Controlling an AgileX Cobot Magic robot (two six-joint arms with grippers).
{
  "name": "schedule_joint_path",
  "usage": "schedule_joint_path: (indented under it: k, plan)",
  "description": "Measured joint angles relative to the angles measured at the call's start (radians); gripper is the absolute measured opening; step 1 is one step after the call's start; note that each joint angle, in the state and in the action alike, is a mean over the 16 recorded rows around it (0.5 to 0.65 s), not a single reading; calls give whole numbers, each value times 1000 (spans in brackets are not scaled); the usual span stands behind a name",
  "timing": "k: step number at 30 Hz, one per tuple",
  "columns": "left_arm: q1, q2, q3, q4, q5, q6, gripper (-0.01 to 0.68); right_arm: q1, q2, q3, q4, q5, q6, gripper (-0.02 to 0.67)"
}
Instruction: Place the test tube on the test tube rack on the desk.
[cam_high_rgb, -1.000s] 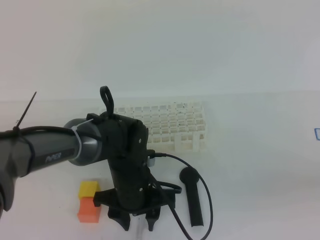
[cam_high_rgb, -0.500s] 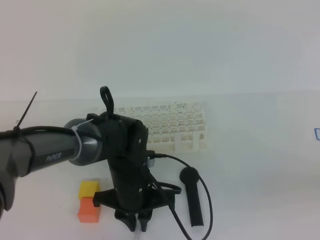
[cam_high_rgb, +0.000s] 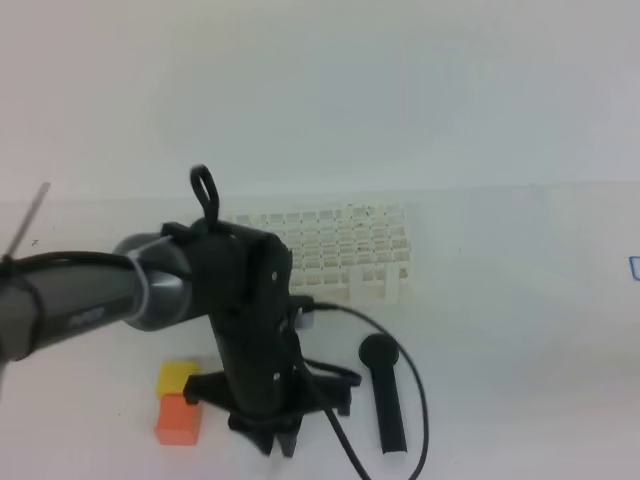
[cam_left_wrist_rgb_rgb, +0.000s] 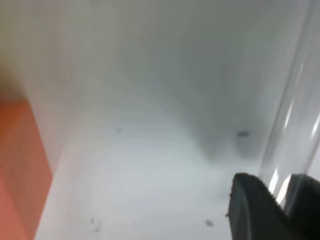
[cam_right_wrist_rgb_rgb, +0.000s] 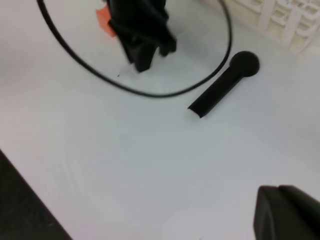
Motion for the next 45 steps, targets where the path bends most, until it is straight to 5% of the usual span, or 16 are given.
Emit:
schedule_joint_path:
  k: [11, 27, 35, 45]
  plan:
    - [-46, -235, 107, -5, -278, 78, 81, 91, 0, 0, -26, 40, 0, -1]
    - [-96, -631, 649, 179, -1021, 138, 81, 136, 0, 59, -20, -129, 0, -1]
    - [-96, -794, 760, 623, -1278, -189, 60, 136, 1, 158, 79, -344, -11, -1]
    - [-97, -769, 775, 1099, -1489, -695, 87, 136, 2, 209, 153, -460, -104, -1]
